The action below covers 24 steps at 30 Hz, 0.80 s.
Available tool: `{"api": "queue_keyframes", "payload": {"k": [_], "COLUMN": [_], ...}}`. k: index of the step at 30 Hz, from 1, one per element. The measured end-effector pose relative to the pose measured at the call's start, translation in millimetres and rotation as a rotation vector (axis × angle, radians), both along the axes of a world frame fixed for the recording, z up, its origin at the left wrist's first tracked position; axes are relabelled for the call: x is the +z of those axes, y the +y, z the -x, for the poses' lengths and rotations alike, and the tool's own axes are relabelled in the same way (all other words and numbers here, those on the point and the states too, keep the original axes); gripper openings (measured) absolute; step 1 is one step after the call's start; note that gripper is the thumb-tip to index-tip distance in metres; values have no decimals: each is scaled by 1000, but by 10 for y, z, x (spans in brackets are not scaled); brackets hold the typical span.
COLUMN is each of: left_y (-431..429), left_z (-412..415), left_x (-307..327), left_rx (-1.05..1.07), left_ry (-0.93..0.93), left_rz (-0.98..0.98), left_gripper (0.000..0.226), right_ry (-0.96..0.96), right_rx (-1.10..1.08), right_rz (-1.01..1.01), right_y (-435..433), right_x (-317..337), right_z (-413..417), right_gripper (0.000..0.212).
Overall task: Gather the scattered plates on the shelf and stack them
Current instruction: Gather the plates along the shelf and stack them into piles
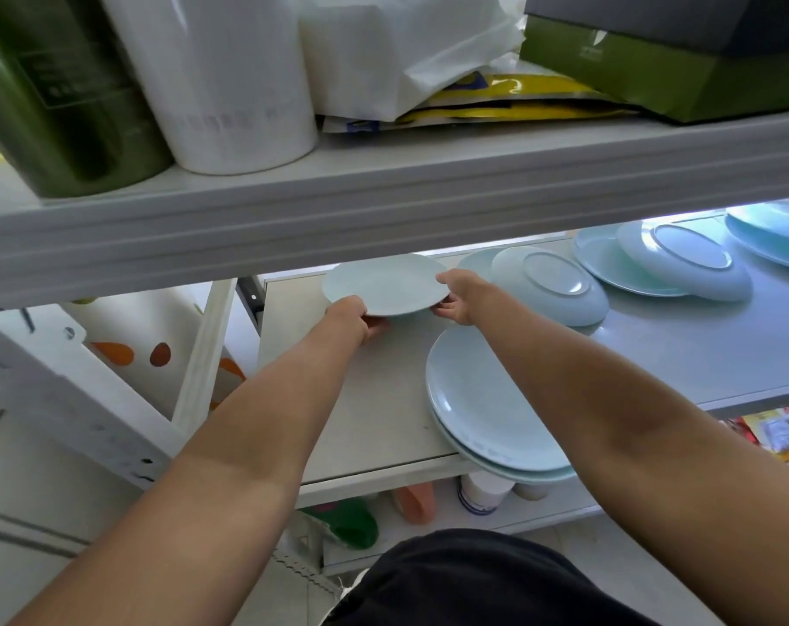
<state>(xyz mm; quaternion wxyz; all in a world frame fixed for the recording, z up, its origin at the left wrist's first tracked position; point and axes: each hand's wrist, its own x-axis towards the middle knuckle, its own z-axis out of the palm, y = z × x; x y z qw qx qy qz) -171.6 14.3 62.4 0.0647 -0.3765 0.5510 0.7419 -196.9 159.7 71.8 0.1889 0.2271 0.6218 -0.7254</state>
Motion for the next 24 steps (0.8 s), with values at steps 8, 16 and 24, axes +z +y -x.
{"api": "queue_keyframes", "payload": {"k": [8,16,24], "left_y": [29,293,591], "left_z": [-66,-464,-792], "left_x": [275,465,264], "left_rx": [-118,-527,-768], "left_ry": [121,139,28], "left_rz": [-20,-72,262], "left_gripper": [37,40,10], "right_ry": [153,202,-1], "right_rx": [-67,-225,-264], "right_rz": [-116,-717,-805], "right_y": [335,1010,1367], "right_x": [226,353,-73], "right_z": [-15,-304,-998], "right_gripper": [30,50,54]}}
